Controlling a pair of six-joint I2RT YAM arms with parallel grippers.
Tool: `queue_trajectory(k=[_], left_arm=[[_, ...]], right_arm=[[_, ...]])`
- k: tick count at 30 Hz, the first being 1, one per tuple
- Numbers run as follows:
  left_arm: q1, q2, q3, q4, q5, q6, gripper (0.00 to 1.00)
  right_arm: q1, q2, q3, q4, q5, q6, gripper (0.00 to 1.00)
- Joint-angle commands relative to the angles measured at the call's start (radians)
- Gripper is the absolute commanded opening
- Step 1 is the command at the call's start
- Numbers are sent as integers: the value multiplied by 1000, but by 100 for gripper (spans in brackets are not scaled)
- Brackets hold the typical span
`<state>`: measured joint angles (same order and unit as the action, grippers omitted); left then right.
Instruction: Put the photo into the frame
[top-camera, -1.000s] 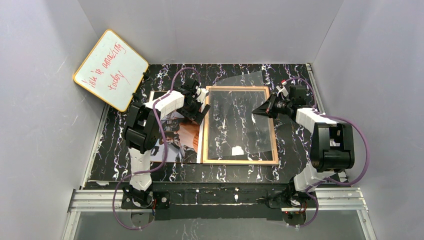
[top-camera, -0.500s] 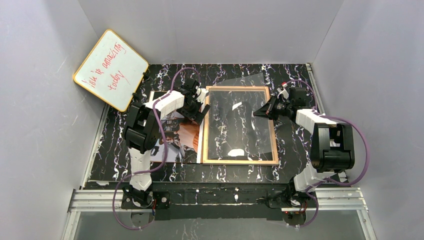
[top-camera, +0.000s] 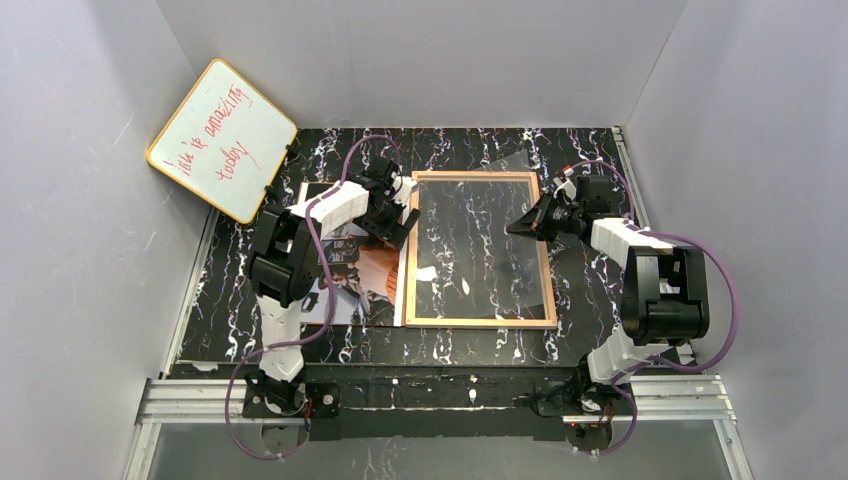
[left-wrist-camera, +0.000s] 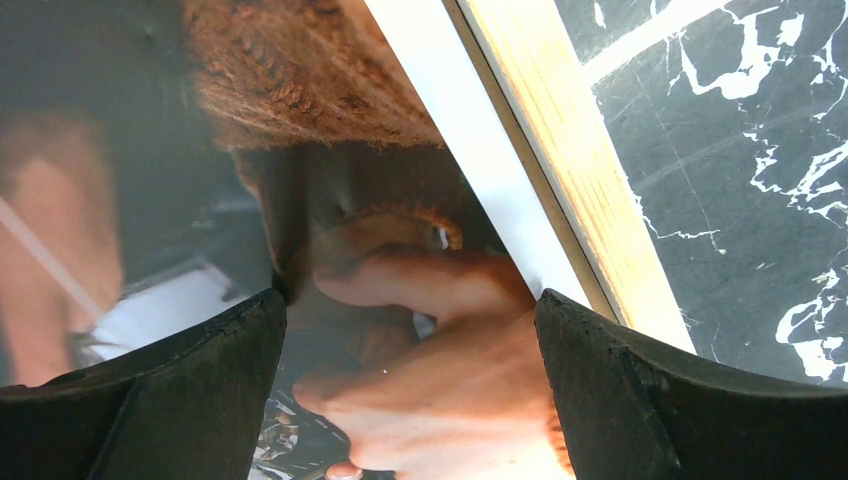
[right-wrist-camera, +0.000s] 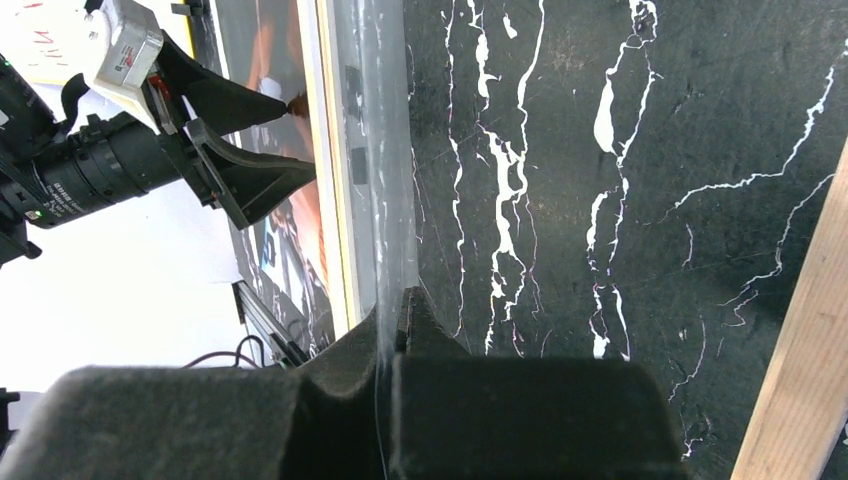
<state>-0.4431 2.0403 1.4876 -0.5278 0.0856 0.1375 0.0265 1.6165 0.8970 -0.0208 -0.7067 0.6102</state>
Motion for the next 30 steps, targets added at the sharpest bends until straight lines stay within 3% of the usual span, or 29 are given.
queue_trajectory(k=[1, 22, 30], left_arm=[[-13, 44, -37, -41, 84, -9, 92], [-13, 40, -46, -36, 74, -1, 92], [-13, 33, -58, -31, 66, 5, 92]], right_arm=[[4, -17, -1, 38, -17, 8, 1], [50, 30, -18, 146, -56, 79, 1], [51, 33, 54, -22, 27, -25, 34]])
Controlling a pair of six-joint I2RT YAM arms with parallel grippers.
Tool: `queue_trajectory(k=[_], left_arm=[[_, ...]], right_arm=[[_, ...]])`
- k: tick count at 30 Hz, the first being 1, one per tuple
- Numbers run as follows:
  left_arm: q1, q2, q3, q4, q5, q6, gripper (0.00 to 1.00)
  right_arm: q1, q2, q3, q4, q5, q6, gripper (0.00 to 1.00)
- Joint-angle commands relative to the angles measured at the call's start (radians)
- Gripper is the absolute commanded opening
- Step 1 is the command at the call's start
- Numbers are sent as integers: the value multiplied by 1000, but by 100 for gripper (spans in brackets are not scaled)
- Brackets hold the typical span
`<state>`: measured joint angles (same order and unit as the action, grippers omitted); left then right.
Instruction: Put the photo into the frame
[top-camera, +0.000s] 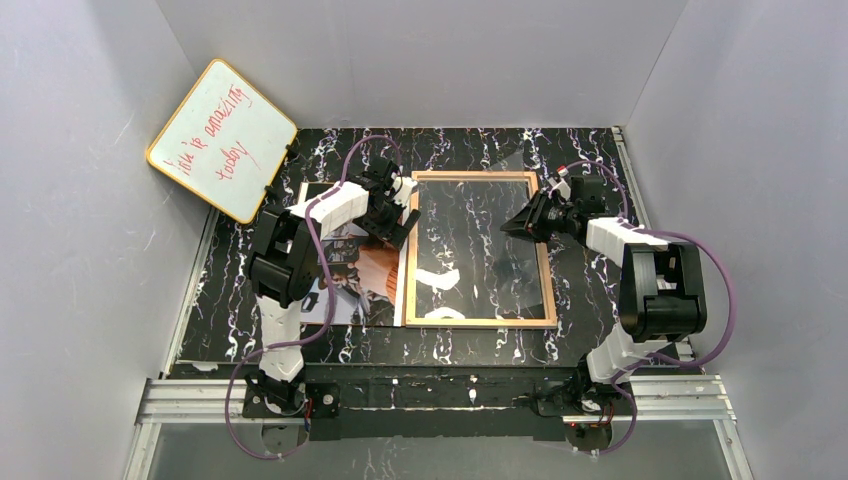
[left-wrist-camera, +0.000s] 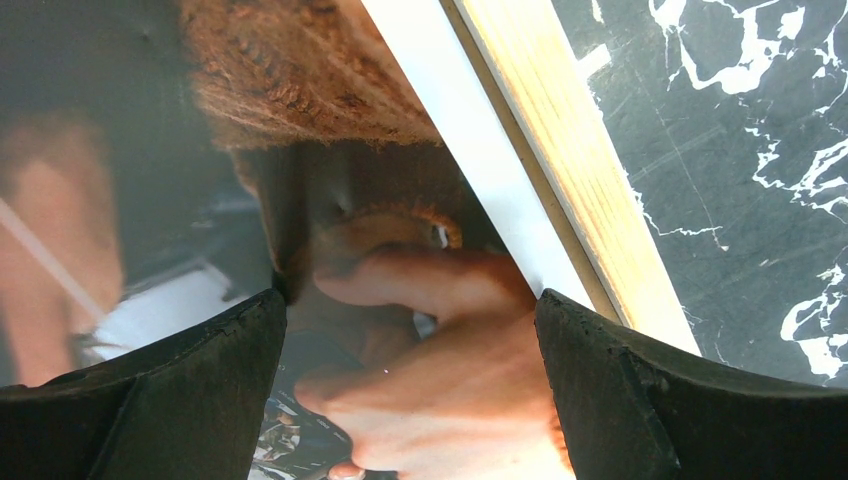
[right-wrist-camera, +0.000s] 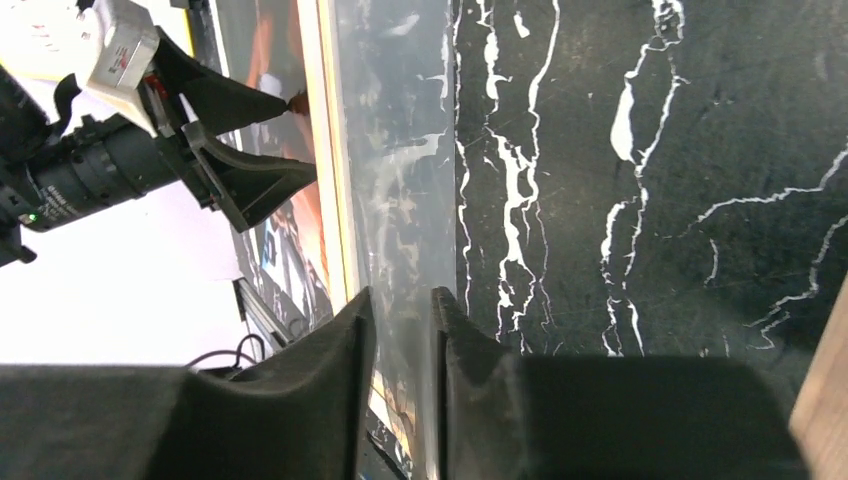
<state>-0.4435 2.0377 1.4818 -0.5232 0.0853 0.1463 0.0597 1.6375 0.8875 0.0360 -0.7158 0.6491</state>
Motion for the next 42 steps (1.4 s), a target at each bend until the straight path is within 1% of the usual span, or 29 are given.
queue_trajectory(k=[1, 2, 3, 5, 7, 9, 10, 13, 17, 25, 33, 42], left_arm=[[-12, 34, -54, -35, 65, -2, 92], [-12, 33, -54, -35, 64, -2, 92], [-12, 34, -55, -34, 65, -1, 92], [-12, 33, -55, -34, 64, -1, 92], [-12, 33, -55, -34, 64, 1, 92], [-12, 34, -55, -34, 64, 2, 92], [-12, 33, -54, -34, 62, 2, 92], [-12, 34, -56, -35, 61, 2, 92], [-12, 33, -57, -33, 58, 1, 92], [-12, 32, -61, -34, 62, 1, 92], [-12, 30, -63, -34, 63, 2, 92], [-12, 32, -62, -34, 59, 2, 92]], right_arm=[[19, 10, 69, -91, 44, -75, 41], [19, 9, 73, -97, 50, -85, 48], [19, 8, 78, -108, 56, -95, 52], [21, 11, 87, -129, 69, -114, 57], [24, 16, 99, -149, 84, -129, 64], [28, 23, 109, -165, 92, -139, 73], [32, 27, 119, -178, 102, -146, 75], [43, 38, 147, -225, 146, -180, 76], [62, 51, 190, -313, 260, -217, 76], [90, 45, 230, -385, 426, -249, 77], [92, 41, 274, -423, 482, -271, 80], [91, 43, 280, -424, 506, -279, 81]])
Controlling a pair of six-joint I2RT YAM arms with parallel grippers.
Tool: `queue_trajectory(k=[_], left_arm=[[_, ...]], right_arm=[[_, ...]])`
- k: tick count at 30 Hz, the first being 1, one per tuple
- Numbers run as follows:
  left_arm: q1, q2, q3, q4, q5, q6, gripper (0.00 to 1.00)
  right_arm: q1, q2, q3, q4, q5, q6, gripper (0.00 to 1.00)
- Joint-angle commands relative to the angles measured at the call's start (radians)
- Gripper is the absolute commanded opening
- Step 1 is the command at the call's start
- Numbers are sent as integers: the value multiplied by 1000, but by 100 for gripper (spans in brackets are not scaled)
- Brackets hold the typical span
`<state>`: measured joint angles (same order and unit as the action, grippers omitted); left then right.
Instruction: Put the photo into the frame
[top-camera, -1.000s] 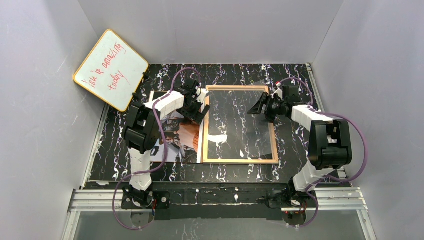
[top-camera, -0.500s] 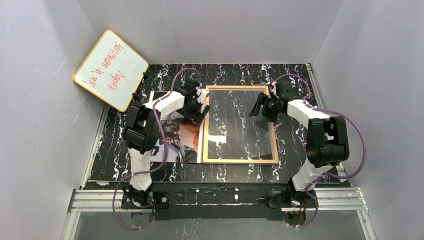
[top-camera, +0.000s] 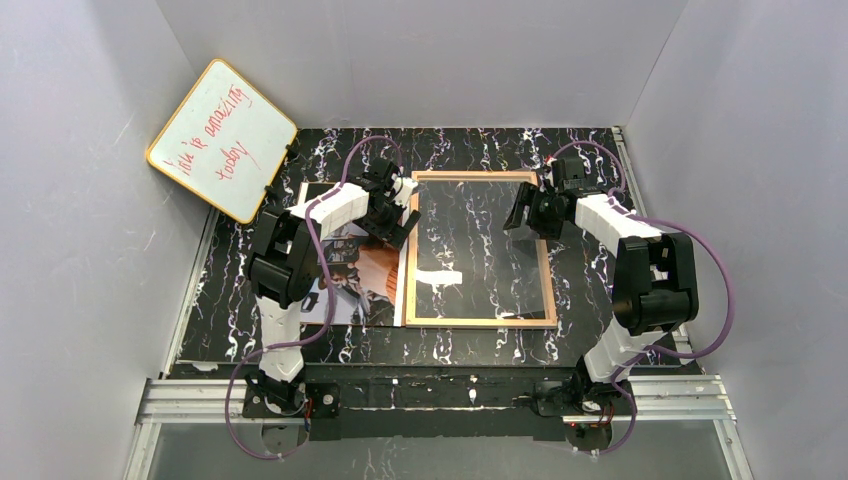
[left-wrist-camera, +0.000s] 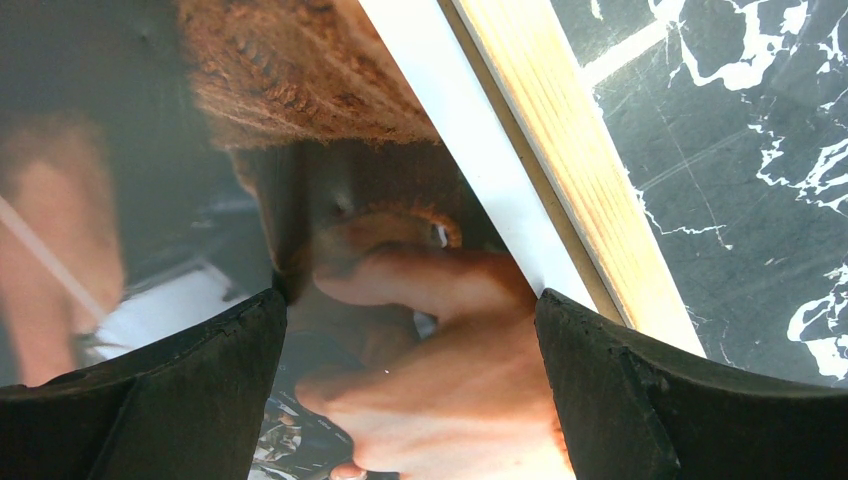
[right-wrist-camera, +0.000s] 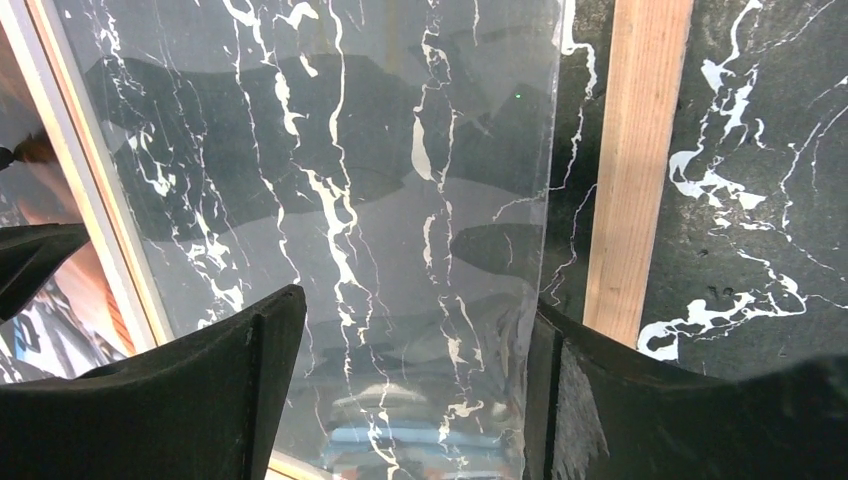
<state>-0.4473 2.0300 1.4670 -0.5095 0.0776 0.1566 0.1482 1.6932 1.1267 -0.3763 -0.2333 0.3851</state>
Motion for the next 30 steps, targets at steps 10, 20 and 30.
queue_trajectory(k=[10, 20, 30], left_arm=[[-8, 41, -44, -49, 68, -9, 92], [-8, 43, -43, -50, 66, -9, 92], [-8, 41, -45, -49, 67, -8, 92]], right_arm=[[2, -3, 45, -21, 62, -32, 99], [2, 2, 63, -40, 105, -43, 99], [3, -17, 73, -53, 180, -43, 99]])
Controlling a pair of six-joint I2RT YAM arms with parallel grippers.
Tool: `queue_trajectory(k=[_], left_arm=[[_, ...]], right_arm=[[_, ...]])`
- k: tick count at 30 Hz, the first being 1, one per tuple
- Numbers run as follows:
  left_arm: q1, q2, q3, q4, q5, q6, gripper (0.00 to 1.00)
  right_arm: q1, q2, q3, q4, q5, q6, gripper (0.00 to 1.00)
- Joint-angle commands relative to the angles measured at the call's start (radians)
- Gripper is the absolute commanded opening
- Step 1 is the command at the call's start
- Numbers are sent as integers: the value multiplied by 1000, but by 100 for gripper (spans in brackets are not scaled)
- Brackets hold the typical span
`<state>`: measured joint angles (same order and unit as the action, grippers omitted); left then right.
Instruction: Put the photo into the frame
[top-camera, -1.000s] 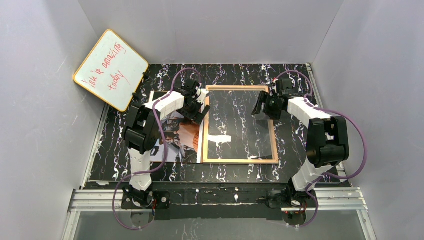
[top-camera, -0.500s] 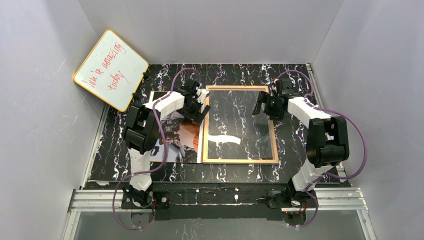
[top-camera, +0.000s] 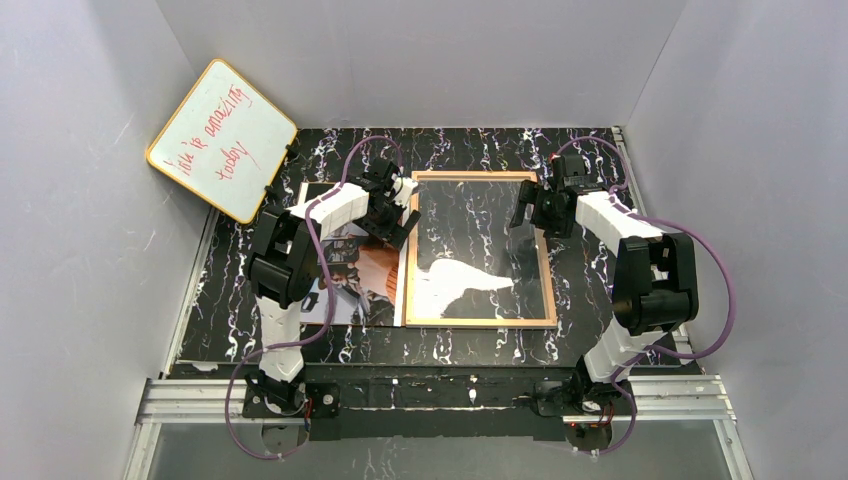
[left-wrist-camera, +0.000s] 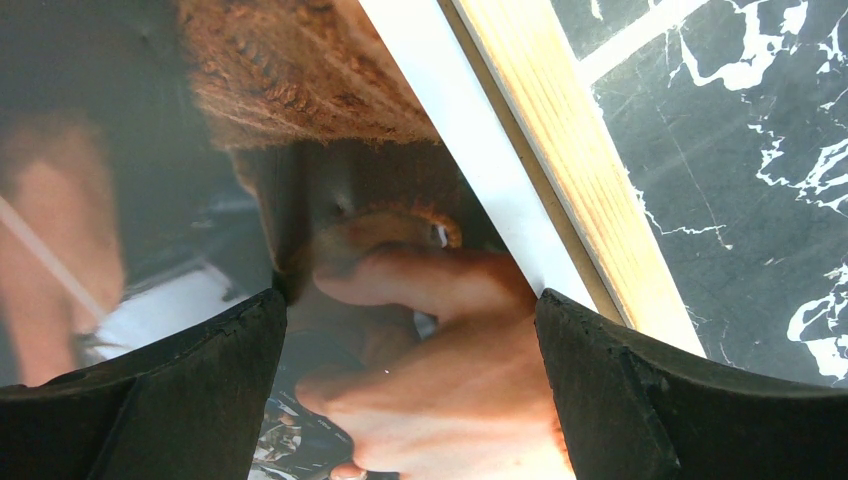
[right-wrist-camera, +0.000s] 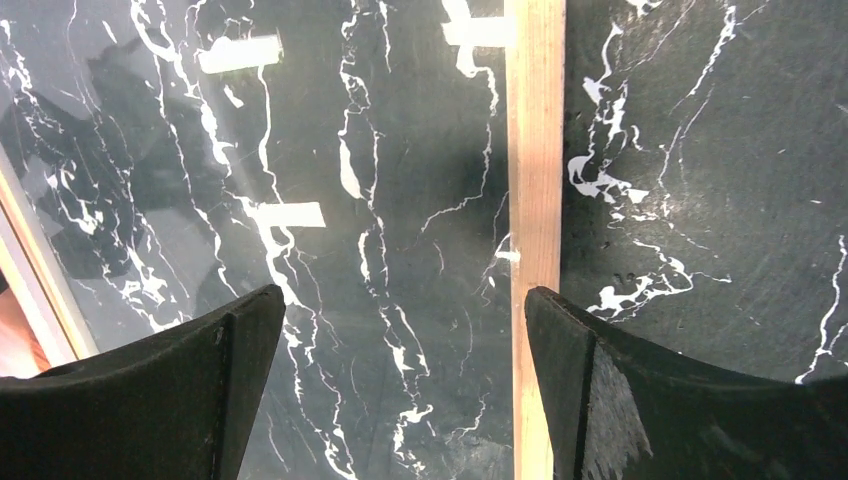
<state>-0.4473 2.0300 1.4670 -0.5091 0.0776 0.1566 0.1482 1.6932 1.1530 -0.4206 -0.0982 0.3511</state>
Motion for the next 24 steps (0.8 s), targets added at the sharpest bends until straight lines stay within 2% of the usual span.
queue_trajectory(k=[1, 12, 24], left_arm=[[-8, 41, -44, -49, 67, -8, 92], [-8, 51, -33, -51, 74, -17, 92], [-18, 68, 1, -53, 68, -25, 92]], right_arm=[[3, -18, 46, -4, 40, -9, 99], [2, 17, -10, 76, -64, 34, 94], [1, 77, -54, 128, -41, 48, 92]])
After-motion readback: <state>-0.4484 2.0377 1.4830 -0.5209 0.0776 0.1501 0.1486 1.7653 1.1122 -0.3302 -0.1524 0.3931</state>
